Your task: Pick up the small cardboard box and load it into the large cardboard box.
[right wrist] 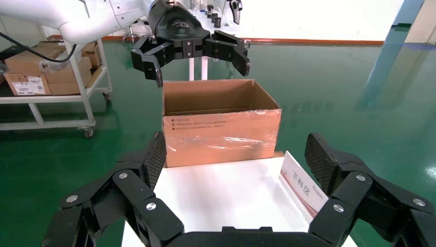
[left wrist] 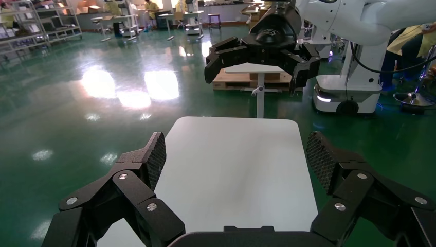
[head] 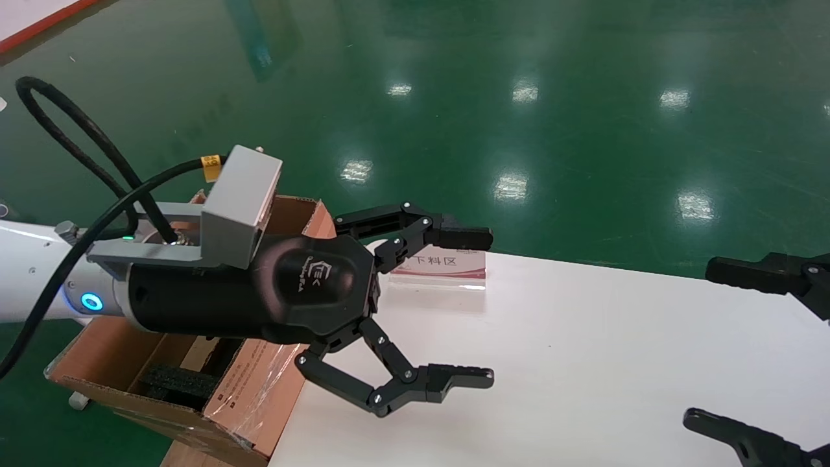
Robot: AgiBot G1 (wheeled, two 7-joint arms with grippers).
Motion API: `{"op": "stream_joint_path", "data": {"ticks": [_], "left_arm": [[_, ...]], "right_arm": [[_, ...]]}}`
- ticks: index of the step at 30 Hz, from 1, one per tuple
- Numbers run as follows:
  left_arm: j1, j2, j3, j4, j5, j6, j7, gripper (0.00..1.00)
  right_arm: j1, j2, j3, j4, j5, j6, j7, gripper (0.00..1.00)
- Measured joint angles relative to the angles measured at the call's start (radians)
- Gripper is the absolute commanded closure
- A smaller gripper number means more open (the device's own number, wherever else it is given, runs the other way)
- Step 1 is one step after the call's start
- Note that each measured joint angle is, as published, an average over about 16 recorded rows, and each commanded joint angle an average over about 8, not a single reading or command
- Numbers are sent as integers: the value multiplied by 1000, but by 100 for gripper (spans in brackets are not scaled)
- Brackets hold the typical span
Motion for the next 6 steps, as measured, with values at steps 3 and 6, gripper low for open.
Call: {"op": "stream_joint_path", "data": {"ticks": [3,6], "left_arm": [[-2,0,3,0,1,-1,-1,0],[-4,-1,5,0,2,-1,-1,0]], "right_arm": [[0,0,0,0,0,0,0,0],[0,0,0,0,0,0,0,0]]}}
